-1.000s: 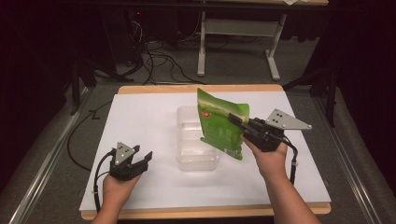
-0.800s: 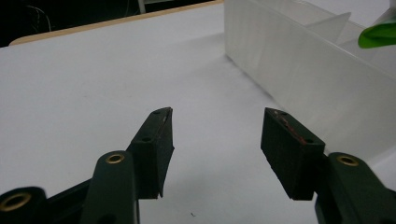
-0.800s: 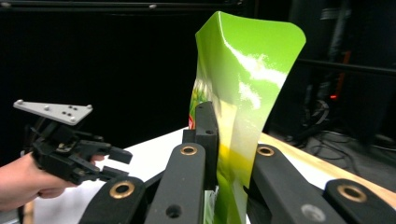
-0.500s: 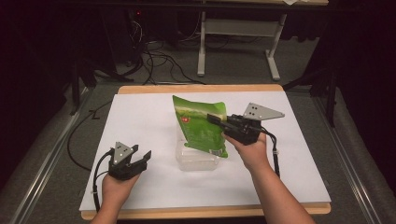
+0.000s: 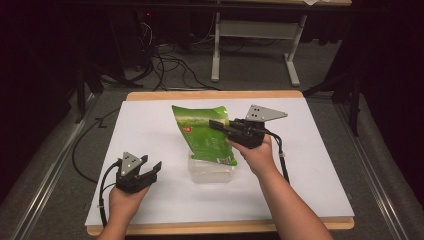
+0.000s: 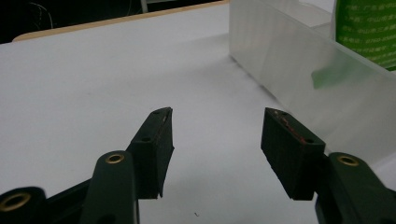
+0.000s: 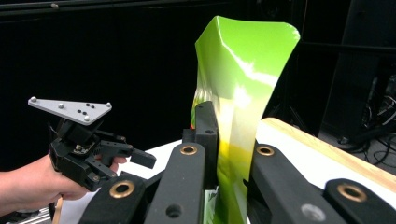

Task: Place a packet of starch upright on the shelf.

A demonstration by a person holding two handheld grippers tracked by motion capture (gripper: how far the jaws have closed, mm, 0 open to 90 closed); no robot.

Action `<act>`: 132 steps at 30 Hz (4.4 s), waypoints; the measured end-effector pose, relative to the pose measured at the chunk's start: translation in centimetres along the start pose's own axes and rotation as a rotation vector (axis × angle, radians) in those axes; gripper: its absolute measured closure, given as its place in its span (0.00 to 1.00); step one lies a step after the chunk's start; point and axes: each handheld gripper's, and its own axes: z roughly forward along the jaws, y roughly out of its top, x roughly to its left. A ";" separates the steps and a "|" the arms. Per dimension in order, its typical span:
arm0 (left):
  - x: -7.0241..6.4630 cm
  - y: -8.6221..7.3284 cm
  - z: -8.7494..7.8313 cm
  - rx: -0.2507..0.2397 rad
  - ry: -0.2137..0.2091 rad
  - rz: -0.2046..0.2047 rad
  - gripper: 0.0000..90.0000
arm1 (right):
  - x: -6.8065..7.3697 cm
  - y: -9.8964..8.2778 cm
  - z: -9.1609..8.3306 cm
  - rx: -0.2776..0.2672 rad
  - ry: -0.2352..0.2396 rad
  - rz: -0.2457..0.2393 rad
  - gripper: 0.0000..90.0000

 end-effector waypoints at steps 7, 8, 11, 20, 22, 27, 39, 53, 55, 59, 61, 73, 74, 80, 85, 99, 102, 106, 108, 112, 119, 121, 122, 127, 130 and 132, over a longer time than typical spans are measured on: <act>0.0 0.0 0.1 0.003 0.002 0.002 0.49 | -0.5 -0.7 0.3 -0.044 0.015 0.007 0.98; 0.0 0.0 0.1 0.003 0.002 0.002 0.49 | -0.5 -0.8 0.2 -0.052 0.016 0.006 0.98; -0.1 0.0 0.1 0.003 0.002 0.004 0.49 | -0.5 -1.2 0.0 -0.066 0.019 -0.004 0.98; -0.2 -0.1 0.1 0.006 0.000 0.008 0.49 | -0.7 -1.6 -0.5 -0.078 0.019 0.012 0.98; -0.2 -0.1 0.1 0.006 0.000 0.010 0.49 | -0.5 -1.5 -0.8 -0.082 0.023 0.007 0.98; -0.2 -0.1 0.2 0.010 -0.001 0.011 0.49 | -0.1 -0.6 -2.0 -0.091 0.025 -0.014 0.98; -0.1 -0.1 0.1 0.009 0.000 0.009 0.49 | -0.7 -1.5 0.1 -0.018 0.002 -0.008 0.98; -0.1 -0.1 -0.1 0.007 -0.006 0.004 0.49 | -1.3 -3.7 0.8 -0.045 0.032 0.033 0.98; -0.1 -0.1 -0.1 0.009 -0.006 0.005 0.49 | -1.1 -3.7 0.7 -0.041 0.026 0.026 0.98; -0.1 -0.1 0.0 0.012 -0.006 0.006 0.49 | -0.6 -4.0 0.3 -0.002 0.000 0.010 0.95; -0.1 -0.1 0.0 0.010 -0.008 0.005 0.49 | -0.6 -4.4 0.0 0.009 -0.003 0.019 0.93; -0.2 -0.1 -0.1 0.005 -0.014 0.002 0.49 | -0.5 -6.7 -1.4 0.083 -0.044 0.064 0.81; -0.1 -0.1 -0.1 0.004 -0.014 0.003 0.49 | -0.4 -6.8 -1.6 0.095 -0.051 0.066 0.81; -0.2 0.0 -0.1 0.000 -0.014 0.002 0.49 | -0.2 -7.6 -2.5 0.149 -0.081 0.068 0.82; -0.2 0.0 -0.1 0.003 -0.016 0.005 0.49 | -0.3 -8.5 -2.4 0.165 -0.095 0.099 0.88; -0.3 0.0 -0.1 0.004 -0.018 0.004 0.49 | -0.5 -9.9 -2.0 0.248 -0.096 0.202 0.93; -0.4 0.0 -0.1 0.003 -0.019 0.004 0.49 | -0.6 -10.4 -1.9 0.261 -0.098 0.228 0.93; -0.4 0.0 -0.1 0.003 -0.021 0.005 0.49 | -0.5 -10.8 -1.9 0.270 -0.098 0.229 0.93; -0.3 0.0 0.0 0.005 -0.021 0.004 0.49 | -0.5 -11.0 -1.9 0.282 -0.100 0.227 0.93; -0.4 0.0 -0.1 0.002 -0.024 0.006 0.49 | -0.9 -12.0 -1.9 0.336 -0.110 0.238 0.94; -0.3 0.0 -0.1 -0.001 -0.027 0.002 0.49 | -0.8 -11.8 -1.8 0.352 -0.121 0.231 0.93; -0.3 0.1 -0.1 0.000 -0.030 0.007 0.49 | -0.8 -11.8 -1.8 0.350 -0.122 0.230 0.93; -0.3 0.1 -0.1 0.001 -0.031 0.007 0.49 | -0.9 -11.8 -1.8 0.349 -0.120 0.228 0.93; -0.4 0.1 -0.1 0.000 -0.030 0.007 0.49 | -1.0 -11.6 -1.7 0.366 -0.118 0.255 0.94; -0.5 0.0 0.0 0.005 -0.032 0.014 0.49 | -1.4 -11.8 -1.7 0.385 -0.107 0.285 0.94; -0.6 0.0 0.0 0.006 -0.031 0.016 0.49 | -1.6 -12.0 -1.7 0.392 -0.102 0.305 0.94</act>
